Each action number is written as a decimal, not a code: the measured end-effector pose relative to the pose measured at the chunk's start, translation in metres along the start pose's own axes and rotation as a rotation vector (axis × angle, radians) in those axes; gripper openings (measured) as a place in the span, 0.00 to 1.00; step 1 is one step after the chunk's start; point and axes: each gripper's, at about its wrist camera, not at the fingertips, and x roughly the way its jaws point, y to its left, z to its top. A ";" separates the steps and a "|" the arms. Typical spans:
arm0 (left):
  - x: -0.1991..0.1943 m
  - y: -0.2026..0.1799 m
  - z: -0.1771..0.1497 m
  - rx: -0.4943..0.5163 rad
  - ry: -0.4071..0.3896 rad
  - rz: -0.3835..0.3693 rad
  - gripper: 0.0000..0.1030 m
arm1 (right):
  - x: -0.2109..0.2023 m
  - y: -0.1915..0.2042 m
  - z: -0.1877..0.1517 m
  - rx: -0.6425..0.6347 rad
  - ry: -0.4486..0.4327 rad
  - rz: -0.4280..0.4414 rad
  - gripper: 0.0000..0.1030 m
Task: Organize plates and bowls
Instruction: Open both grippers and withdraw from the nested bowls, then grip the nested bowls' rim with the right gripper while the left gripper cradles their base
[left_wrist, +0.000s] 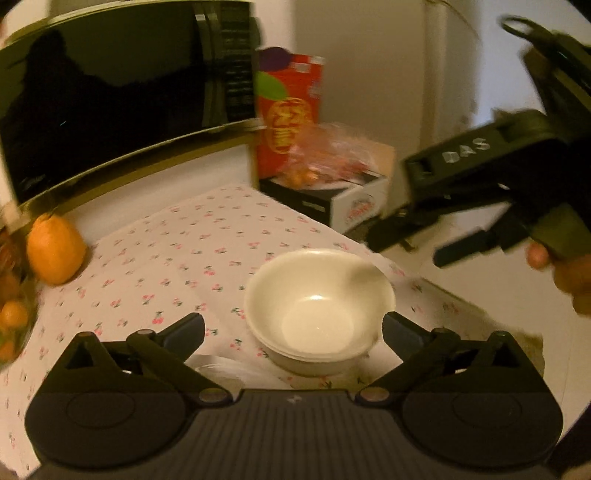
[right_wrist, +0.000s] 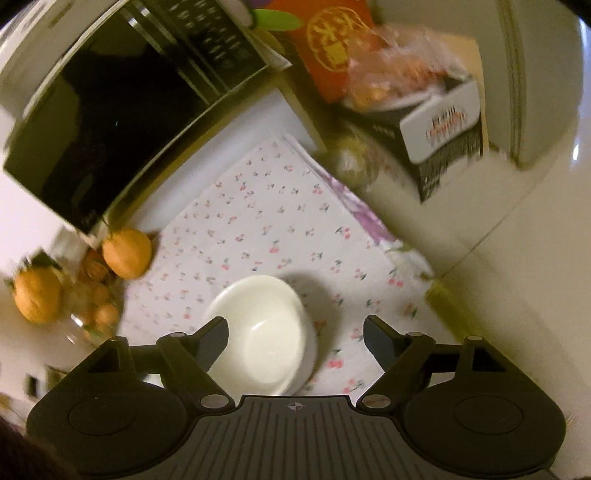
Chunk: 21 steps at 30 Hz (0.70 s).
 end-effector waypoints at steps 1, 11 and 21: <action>0.002 -0.002 -0.001 0.019 0.006 -0.012 1.00 | 0.003 -0.001 0.000 -0.011 0.006 -0.005 0.80; 0.026 -0.004 -0.006 0.071 0.081 -0.026 1.00 | 0.027 -0.002 -0.003 -0.035 0.070 -0.021 0.80; 0.035 -0.006 -0.005 0.095 0.091 -0.029 0.99 | 0.046 0.005 -0.004 -0.055 0.124 -0.036 0.80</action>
